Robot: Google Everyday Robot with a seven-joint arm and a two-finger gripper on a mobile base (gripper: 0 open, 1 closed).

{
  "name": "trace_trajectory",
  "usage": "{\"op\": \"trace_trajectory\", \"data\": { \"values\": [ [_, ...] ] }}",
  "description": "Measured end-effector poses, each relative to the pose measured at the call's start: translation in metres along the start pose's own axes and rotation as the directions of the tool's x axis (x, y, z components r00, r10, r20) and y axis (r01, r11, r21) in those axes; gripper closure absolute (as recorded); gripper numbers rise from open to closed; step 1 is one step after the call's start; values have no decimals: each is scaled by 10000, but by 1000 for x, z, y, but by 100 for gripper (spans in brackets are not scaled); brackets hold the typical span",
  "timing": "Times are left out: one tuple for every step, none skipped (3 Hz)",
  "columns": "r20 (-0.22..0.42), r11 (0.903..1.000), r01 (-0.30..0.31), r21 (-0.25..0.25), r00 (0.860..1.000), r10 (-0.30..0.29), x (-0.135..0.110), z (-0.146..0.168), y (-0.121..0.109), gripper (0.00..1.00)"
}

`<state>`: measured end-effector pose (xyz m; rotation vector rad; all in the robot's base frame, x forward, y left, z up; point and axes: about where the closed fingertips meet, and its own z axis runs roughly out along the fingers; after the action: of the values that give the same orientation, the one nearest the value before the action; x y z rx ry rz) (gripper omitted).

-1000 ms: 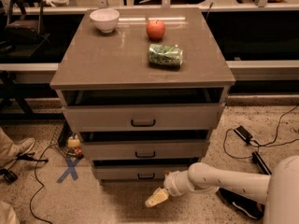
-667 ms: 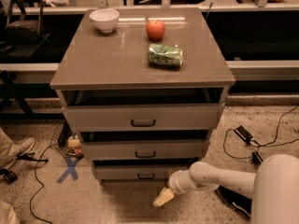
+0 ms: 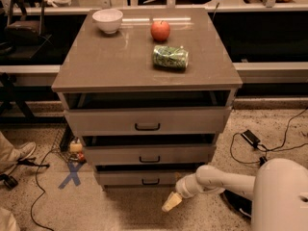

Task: Open bottom drawer

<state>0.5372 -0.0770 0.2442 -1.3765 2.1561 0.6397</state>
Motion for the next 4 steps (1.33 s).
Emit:
{"op": "trace_trajectory", "data": {
  "values": [
    [-51,9994,268,240,9996,-267,1,2,-4,0],
    [-399,9887,1257,820,9916,-1227,8,1,-22,0],
    [-1113,9624,2398,1277,9677,-2264,19,4,-43,0],
    [-1569,9553,2733,1124,9542,-2545,28,16,-56,0]
  ]
}}
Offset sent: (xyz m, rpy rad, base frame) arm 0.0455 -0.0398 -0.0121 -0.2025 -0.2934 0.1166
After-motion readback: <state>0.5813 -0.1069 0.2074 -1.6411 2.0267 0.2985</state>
